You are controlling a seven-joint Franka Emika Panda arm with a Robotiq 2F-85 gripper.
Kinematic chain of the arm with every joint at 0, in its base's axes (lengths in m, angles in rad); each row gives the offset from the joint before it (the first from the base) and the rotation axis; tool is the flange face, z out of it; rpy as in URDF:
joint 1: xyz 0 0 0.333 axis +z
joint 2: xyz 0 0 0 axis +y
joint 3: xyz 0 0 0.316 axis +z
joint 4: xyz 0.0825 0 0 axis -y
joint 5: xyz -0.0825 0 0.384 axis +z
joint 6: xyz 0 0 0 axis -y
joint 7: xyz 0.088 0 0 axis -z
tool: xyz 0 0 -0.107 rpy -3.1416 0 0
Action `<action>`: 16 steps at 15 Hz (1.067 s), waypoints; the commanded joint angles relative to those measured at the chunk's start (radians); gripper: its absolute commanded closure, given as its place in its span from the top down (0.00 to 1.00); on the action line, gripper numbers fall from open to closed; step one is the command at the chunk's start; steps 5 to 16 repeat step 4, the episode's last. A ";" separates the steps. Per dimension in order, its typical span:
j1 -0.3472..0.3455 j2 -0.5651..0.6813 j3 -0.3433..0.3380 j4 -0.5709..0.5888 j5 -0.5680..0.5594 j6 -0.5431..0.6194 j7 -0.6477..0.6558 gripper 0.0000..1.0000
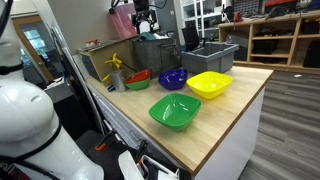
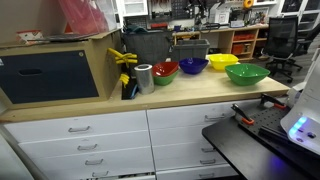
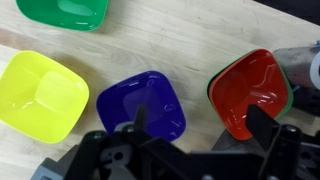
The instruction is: Remove the blue bowl from the stacked bowls
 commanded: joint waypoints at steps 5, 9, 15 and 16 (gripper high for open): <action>0.013 0.004 0.000 0.037 0.001 -0.029 0.012 1.00; 0.013 0.004 0.000 0.037 0.001 -0.029 0.012 1.00; 0.013 0.004 0.000 0.037 0.001 -0.029 0.012 1.00; 0.013 0.004 0.000 0.037 0.001 -0.029 0.012 1.00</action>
